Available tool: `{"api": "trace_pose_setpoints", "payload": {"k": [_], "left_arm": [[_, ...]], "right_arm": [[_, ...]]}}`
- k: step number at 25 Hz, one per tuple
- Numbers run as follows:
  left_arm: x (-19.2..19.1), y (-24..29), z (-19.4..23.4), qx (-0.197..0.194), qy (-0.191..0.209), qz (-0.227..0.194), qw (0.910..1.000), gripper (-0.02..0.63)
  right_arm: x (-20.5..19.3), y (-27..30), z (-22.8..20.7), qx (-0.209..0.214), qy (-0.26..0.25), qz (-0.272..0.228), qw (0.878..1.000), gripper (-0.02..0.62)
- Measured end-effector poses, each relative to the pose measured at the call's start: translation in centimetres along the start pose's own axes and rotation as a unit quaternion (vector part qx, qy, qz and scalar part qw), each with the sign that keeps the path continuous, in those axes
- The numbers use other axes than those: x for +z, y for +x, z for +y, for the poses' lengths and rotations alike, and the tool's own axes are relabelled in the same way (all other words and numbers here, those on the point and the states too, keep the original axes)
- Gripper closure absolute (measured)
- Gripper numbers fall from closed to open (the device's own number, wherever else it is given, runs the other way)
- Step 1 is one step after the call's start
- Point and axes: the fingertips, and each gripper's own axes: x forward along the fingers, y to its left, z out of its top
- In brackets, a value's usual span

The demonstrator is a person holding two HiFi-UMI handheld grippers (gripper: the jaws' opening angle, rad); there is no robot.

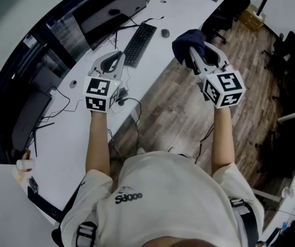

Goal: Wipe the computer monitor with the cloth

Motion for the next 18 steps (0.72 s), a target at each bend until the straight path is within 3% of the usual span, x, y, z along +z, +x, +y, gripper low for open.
{"api": "trace_pose_setpoints", "payload": {"k": [11, 18], "left_arm": [[1.5, 3.6, -3.6, -0.011, -0.011, -0.001, 0.9999, 0.575], [2.3, 6.6, -7.7, 0.001, -0.024, 0.006, 0.9997, 0.575]], "right_arm": [[-1.9, -1.3, -4.7, 0.004, 0.021, -0.009, 1.000, 0.502], [-3.3, -2.9, -8.1, 0.036, 0.033, -0.009, 0.999, 0.502]]}}
